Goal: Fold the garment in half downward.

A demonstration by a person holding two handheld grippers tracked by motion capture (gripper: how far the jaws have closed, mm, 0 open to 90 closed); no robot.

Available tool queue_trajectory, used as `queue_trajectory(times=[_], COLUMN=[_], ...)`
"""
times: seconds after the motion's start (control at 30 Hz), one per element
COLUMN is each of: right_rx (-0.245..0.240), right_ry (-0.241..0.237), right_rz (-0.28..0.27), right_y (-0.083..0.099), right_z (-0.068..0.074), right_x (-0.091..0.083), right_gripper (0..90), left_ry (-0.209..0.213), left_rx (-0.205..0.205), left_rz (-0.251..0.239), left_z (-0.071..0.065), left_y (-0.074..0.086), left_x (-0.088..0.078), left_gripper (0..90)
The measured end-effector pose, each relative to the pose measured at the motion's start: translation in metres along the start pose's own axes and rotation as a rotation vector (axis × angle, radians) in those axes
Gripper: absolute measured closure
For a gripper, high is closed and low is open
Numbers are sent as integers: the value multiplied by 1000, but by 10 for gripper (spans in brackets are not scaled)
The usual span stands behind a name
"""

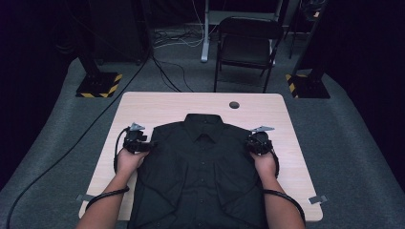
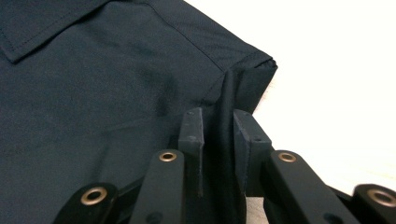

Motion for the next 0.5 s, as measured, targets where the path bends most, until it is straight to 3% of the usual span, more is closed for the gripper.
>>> queue_trajectory(times=[0.2,0.5], right_rx=[0,1], right_ry=[4,-4], right_rz=[-2,1], right_y=[0,0], right_z=[0,-1], right_x=[0,0], right_gripper=[752,751], left_ry=[0,-10], left_rx=[-24,-21], left_rz=[12,38], left_z=[5,0], left_y=[-5,-13], left_x=[5,16], left_gripper=[379,404])
Point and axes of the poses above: each handheld gripper's, and its own axes: x roughly forward along the jaws, y roughly out of its underside, z roughly to its left, the point moved 1 cm from there along x, roughly forward along the jaws, and after that the axes turned 12 degrees about z, right-handed, at the moved point
